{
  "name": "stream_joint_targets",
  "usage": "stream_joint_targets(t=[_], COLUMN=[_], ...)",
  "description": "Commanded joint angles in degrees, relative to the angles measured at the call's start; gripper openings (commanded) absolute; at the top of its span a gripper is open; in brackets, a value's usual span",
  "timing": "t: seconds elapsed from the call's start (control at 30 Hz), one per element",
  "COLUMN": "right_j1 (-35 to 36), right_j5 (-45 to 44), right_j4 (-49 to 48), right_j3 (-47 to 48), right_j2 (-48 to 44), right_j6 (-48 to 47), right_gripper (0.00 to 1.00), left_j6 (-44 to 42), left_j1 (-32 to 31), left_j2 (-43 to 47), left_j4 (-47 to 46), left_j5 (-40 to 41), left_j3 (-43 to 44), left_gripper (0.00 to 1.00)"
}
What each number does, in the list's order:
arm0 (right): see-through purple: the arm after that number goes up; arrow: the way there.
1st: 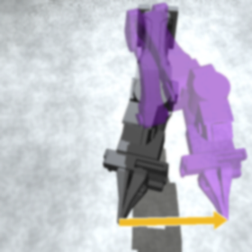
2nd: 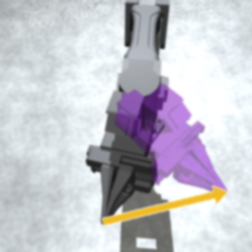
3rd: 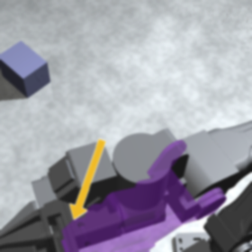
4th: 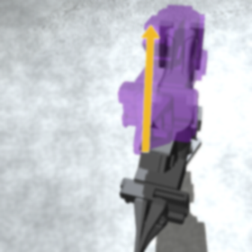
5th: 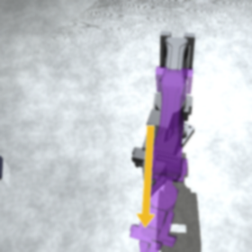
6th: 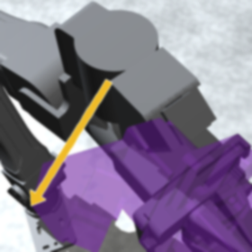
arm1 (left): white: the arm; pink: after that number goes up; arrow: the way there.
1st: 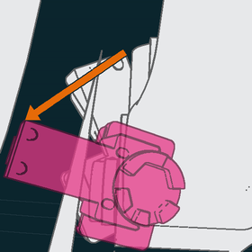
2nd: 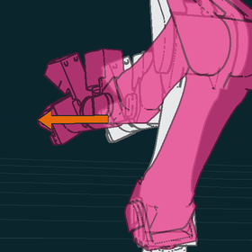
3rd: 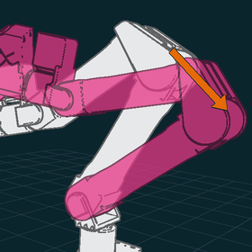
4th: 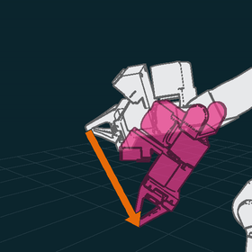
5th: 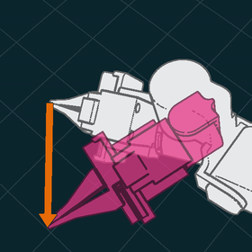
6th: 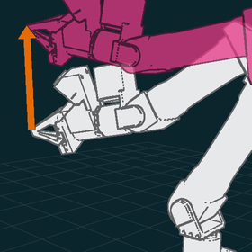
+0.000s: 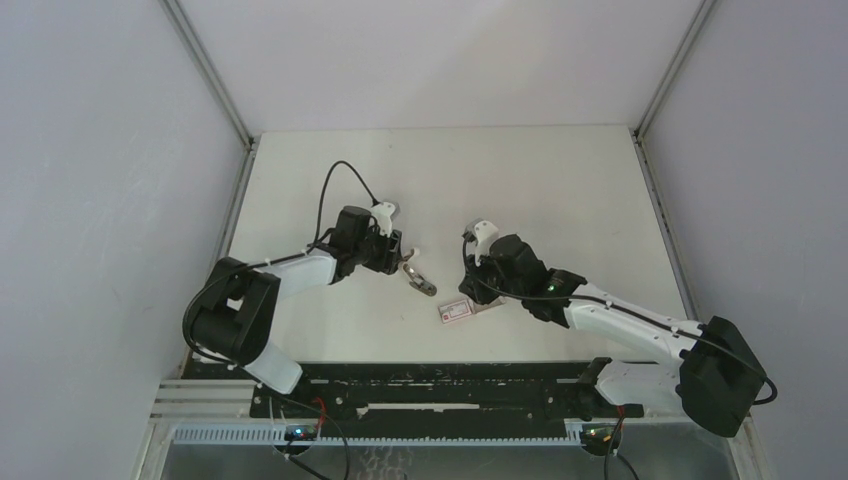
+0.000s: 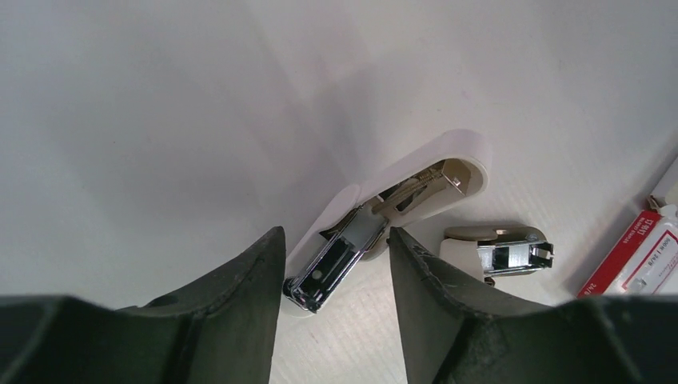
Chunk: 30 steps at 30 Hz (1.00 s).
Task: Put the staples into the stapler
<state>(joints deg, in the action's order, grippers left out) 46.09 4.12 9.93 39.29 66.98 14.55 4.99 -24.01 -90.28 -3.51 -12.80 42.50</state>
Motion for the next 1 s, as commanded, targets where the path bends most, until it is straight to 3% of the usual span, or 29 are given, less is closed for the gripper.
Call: stream_joint_targets(t=[0.0, 0.17, 0.47, 0.73, 0.97], right_j1=[-0.46, -0.81, -1.37, -1.83, -1.88], right_j5=[1.22, 1.97, 2.76, 3.21, 2.17], right_j4=[-2.90, -3.33, -3.78, -4.04, -3.73], right_j3=[-0.39, -0.96, -2.15, -2.91, -2.97], right_j2=[-1.71, -2.58, -3.93, -5.10, -5.43], right_j6=[1.15, 1.30, 1.20, 1.19, 1.05], right_gripper=[0.14, 0.14, 0.14, 0.14, 0.14], left_j6=[-0.45, 0.44, -1.91, -0.27, 10.40], left_j1=[0.13, -0.12, -2.99, -3.37, -7.89], left_j2=[-0.39, 0.07, -2.06, -2.09, 4.20], left_j4=[0.55, -0.01, -0.05, 0.69, -0.71], left_j5=[-2.87, -2.57, -1.00, 2.06, 11.84], left_j3=[1.77, 0.22, 2.22, 2.04, -4.82], left_gripper=[0.53, 0.51, 0.57, 0.35, 0.26])
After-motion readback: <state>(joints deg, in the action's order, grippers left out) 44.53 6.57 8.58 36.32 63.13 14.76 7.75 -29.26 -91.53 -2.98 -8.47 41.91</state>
